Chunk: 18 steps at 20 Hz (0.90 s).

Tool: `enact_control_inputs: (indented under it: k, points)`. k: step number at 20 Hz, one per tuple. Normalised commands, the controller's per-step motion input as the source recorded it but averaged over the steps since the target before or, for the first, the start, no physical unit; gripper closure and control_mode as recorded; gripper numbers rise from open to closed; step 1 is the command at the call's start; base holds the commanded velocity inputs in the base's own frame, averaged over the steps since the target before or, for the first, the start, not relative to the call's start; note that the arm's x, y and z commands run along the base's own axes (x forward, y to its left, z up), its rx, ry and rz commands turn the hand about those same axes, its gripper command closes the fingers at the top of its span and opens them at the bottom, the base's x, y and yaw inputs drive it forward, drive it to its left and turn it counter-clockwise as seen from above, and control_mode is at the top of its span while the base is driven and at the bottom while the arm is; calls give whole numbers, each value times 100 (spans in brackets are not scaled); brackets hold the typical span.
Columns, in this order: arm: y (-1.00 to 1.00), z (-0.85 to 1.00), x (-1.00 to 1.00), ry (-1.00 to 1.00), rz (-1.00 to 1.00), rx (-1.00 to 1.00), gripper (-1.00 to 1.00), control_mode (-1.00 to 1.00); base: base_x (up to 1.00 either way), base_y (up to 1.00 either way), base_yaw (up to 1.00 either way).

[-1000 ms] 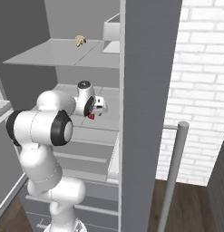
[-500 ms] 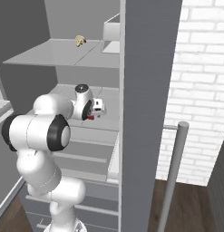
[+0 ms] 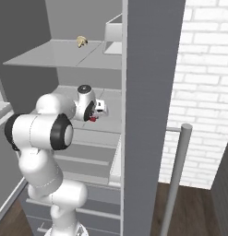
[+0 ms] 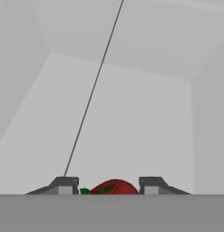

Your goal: Take the strawberry from the fridge and place it on top of the pancake, located on the dining counter.

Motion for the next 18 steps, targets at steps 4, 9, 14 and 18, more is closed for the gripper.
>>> enact_control_inputs:
  k: [4,9,14,18]
  points:
    - [0,-8,-19,0,-1,0,100,-100,0,0,0]
    - [11,17,-55,0,-7,0,100,-100,0,0,0]
    - [27,58,-88,-3,-11,0,100,-100,0,0,0]
    - [23,99,-83,-6,-4,0,100,-100,0,0,0]
